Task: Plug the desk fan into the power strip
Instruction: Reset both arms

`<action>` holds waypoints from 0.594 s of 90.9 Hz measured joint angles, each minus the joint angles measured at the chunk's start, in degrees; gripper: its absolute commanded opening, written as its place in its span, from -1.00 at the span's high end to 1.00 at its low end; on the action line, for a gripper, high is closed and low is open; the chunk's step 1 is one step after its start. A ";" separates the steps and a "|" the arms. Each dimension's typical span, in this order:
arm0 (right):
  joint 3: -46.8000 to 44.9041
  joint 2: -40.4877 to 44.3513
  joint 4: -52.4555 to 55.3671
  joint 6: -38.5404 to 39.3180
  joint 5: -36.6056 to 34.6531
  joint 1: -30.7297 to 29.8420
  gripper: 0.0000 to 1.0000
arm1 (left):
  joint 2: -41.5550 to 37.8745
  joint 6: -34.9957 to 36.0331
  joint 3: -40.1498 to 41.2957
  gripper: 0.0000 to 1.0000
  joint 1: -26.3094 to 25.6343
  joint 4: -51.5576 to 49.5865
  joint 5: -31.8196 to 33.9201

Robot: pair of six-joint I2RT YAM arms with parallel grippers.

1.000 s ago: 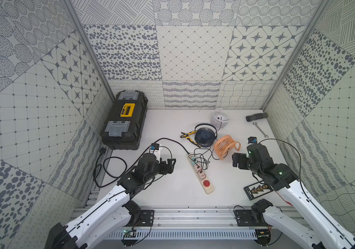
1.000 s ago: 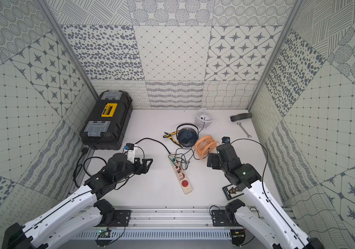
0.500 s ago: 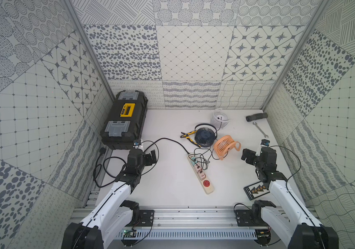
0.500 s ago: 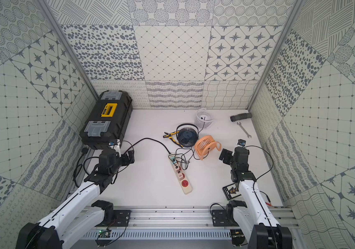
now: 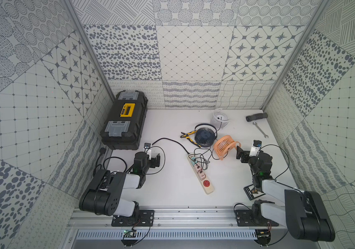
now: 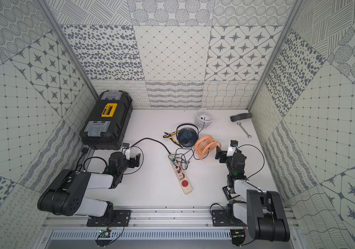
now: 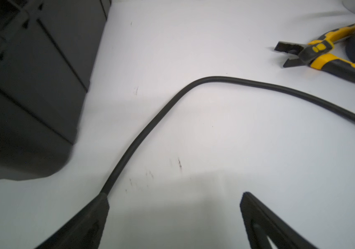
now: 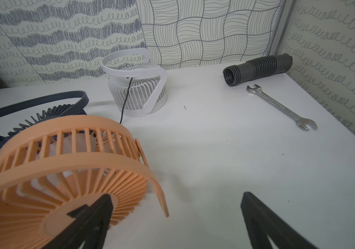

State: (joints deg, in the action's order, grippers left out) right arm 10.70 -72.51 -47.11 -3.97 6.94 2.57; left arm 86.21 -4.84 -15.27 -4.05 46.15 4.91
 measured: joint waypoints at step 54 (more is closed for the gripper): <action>12.11 -17.84 -6.43 2.03 0.24 -2.25 -0.93 | 3.98 1.77 -7.02 -0.96 1.07 2.16 -0.57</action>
State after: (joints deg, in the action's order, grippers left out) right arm 22.81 -90.35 -53.54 -1.93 7.18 0.32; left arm 90.19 -3.07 -22.28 -2.98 48.31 4.34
